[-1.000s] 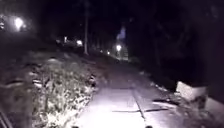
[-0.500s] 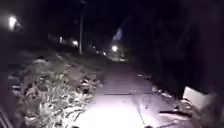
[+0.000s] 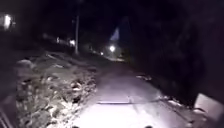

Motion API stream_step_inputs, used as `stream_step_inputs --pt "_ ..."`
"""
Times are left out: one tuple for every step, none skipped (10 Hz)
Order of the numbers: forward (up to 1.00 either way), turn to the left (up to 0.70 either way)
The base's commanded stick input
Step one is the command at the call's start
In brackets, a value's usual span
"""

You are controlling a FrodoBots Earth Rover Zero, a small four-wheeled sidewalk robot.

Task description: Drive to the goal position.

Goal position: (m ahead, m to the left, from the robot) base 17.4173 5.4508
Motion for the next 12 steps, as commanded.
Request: stream_step_inputs --pt "0.70 0.00" --pt "0.70 0.00" --pt "0.70 0.00" --pt "0.70 0.00" --pt "0.70 0.00" --pt "0.70 0.00" --pt "0.70 0.00" --pt "0.70 0.00" --pt "0.70 0.00" --pt "0.70 0.00" --pt "0.70 0.00" --pt "0.70 0.00"
